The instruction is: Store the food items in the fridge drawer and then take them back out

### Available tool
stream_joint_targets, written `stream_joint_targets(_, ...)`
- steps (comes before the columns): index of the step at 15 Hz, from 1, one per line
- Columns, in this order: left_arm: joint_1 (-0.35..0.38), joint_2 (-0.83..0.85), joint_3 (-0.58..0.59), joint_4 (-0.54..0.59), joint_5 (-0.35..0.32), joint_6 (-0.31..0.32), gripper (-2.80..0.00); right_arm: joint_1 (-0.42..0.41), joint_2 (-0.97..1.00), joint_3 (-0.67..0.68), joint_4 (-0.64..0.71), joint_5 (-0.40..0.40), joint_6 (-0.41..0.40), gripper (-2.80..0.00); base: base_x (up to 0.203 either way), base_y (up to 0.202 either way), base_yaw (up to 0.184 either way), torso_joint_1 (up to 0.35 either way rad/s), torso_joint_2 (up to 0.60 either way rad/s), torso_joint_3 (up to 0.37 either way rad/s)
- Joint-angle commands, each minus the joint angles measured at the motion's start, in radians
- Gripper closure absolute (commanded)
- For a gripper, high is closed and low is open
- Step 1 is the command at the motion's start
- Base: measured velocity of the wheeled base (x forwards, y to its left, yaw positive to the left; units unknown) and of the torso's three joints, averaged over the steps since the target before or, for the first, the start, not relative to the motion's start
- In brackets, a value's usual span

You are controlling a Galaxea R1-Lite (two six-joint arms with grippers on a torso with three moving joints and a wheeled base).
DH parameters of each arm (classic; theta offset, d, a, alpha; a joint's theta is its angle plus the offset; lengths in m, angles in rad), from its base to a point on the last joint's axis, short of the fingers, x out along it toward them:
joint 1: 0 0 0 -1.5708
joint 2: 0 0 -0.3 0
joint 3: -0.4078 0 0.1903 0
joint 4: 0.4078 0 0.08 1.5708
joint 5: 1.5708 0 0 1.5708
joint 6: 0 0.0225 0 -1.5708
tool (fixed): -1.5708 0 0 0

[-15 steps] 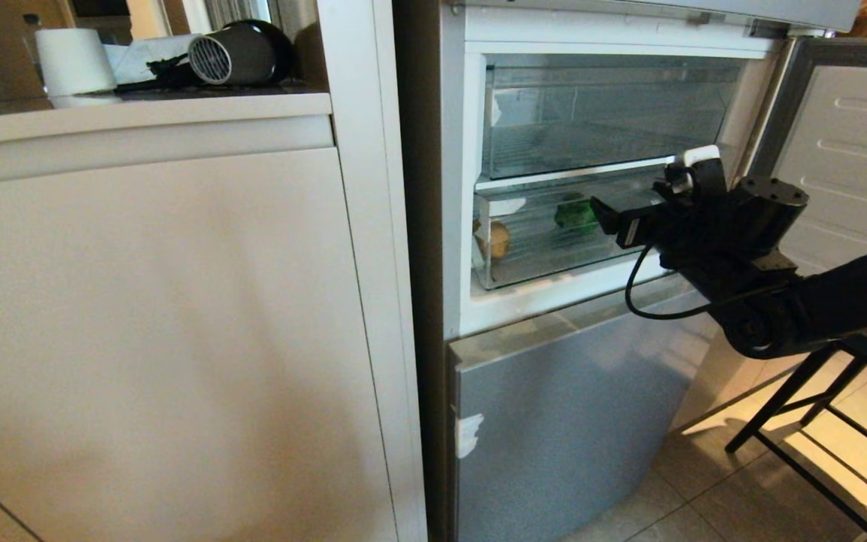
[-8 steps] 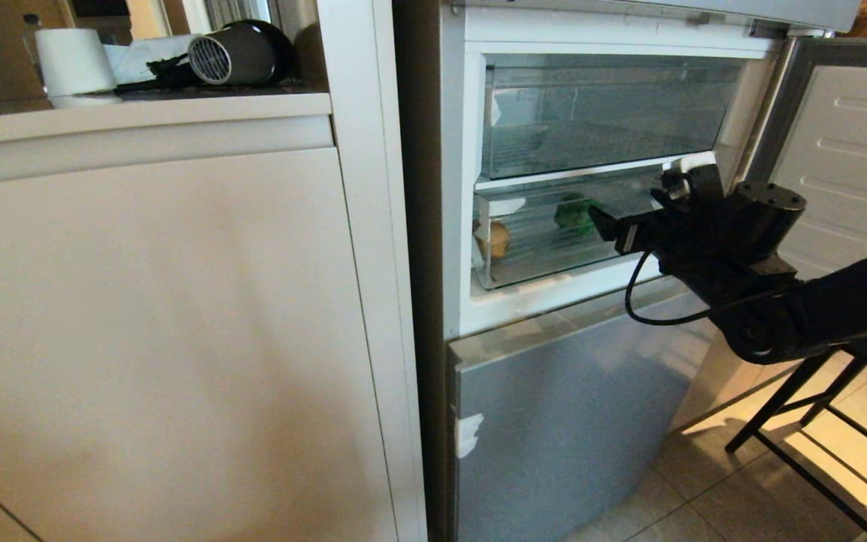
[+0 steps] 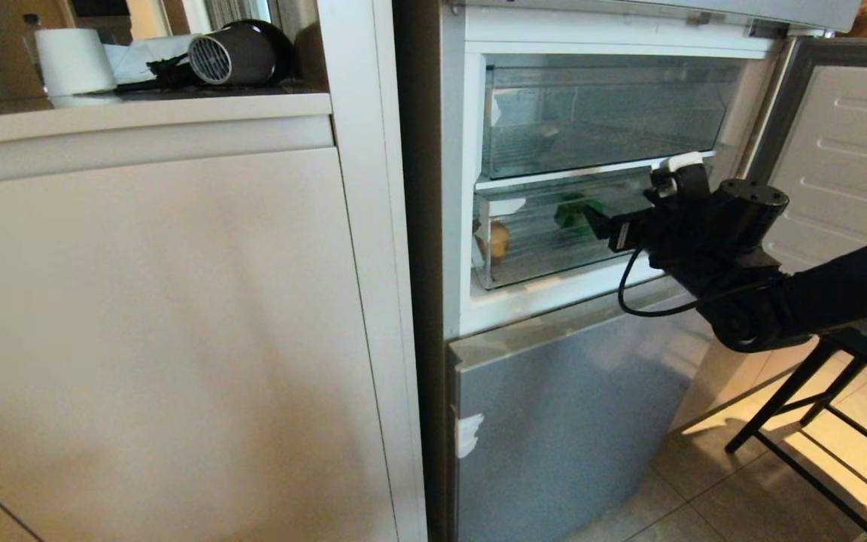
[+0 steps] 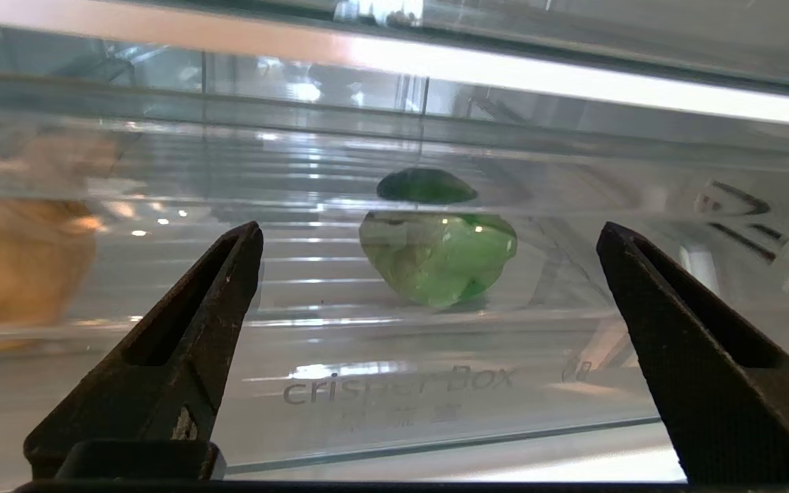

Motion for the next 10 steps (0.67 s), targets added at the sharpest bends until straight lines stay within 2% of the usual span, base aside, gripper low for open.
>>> stream_joint_targets(1,0.0,0.0,0.011,0.0,0.0,0.001,0.0,0.0,0.013,-0.02,-0.003,0.0,-0.002,-2.8,0.0,0.0,0.0,0.0,0.0,0.0)
stream_joint_targets(10,0.0,0.0,0.011,0.0,0.0,0.001,0.0,0.0,0.051,-0.088,0.015,-0.001,-0.003,-2.8,0.0,0.0,0.0,0.0,0.0,0.0)
